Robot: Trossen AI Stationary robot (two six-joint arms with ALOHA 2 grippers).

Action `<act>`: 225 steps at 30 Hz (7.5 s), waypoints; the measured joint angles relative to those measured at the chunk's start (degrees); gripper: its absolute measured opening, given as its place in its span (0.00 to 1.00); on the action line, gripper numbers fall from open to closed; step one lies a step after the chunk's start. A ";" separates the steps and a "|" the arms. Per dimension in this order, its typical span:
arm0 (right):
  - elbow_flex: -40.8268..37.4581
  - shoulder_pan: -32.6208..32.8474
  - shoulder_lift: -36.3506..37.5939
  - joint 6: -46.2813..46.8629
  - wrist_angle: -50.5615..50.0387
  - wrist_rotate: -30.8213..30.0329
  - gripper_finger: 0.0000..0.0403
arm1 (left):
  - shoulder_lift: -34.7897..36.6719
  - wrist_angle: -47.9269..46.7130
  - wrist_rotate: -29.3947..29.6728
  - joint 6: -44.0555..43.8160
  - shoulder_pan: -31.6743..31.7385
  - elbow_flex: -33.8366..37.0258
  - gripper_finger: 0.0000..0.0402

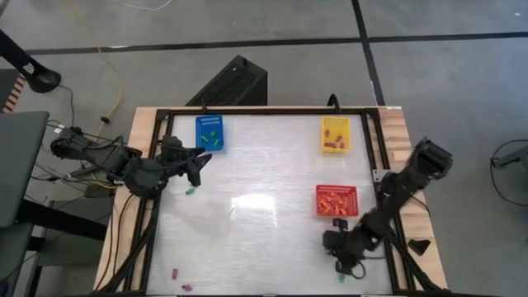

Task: Sort Halloween decoration
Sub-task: Put the green skeleton toy into the blue bin

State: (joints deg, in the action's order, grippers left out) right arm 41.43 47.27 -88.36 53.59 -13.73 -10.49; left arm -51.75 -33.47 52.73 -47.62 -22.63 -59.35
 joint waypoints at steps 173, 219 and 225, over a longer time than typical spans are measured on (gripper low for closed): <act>91.67 -50.41 -71.39 -49.05 22.08 22.06 0.29 | 3.26 30.34 -12.87 16.45 5.70 0.00 0.43; 91.56 -55.61 -48.88 -55.45 -64.03 5.96 0.27 | -6.36 -17.47 -9.53 -27.58 -17.47 -0.02 0.43; 91.58 -60.31 -46.99 -55.57 -67.44 5.95 0.29 | -12.17 -50.37 -19.22 -54.77 -21.29 0.54 0.43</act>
State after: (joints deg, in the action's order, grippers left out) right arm 133.01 -13.04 -135.35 -1.98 -81.16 -4.54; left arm -63.91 -83.84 33.51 -102.38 -43.92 -58.81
